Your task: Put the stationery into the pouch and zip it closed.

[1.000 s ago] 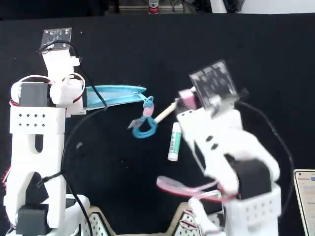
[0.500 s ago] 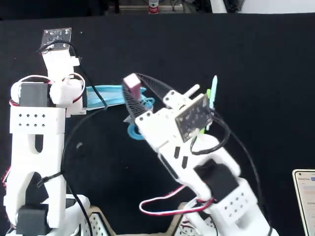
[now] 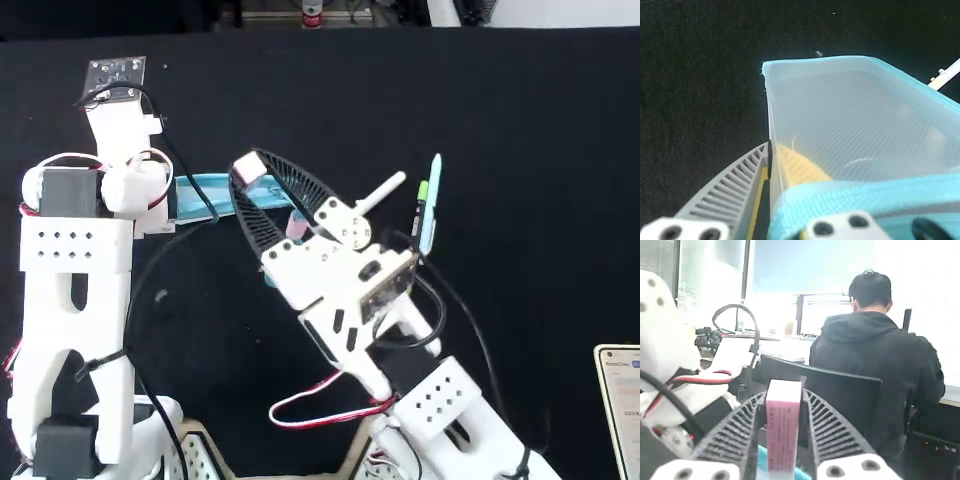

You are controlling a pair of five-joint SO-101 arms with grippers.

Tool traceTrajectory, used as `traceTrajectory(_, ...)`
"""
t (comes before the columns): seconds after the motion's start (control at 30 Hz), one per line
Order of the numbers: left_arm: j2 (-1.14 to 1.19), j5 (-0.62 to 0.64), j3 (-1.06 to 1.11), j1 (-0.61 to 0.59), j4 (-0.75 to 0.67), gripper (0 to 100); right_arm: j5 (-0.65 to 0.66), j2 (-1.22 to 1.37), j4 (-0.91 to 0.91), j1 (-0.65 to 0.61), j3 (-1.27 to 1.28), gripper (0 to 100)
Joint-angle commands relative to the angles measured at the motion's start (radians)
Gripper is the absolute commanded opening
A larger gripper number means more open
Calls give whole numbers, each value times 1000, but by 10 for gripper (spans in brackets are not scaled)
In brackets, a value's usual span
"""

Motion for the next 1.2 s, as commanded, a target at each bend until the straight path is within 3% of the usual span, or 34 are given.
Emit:
traceTrajectory(0.0, 9, 14, 31, -8, 8, 30, -11, -15, -41, -8, 12, 11)
traceTrajectory(0.37, 9, 14, 33, -8, 8, 30, -11, 262, -155, -3, -101, 11)
traceTrajectory(0.7, 9, 14, 33, -8, 8, 30, -9, 414, -130, -5, -130, 15)
traceTrajectory(0.77, 9, 14, 33, -8, 8, 30, -11, 412, -21, -12, -173, 63)
traceTrajectory(0.9, 9, 14, 33, -16, 8, 30, -11, 380, 379, -46, -344, 178)
traceTrajectory(1.0, 9, 14, 33, -13, 8, 30, -9, 358, 609, -55, -478, 169)
traceTrajectory(1.17, 9, 14, 24, -8, 23, 30, 32, 329, 741, -9, -582, 130)
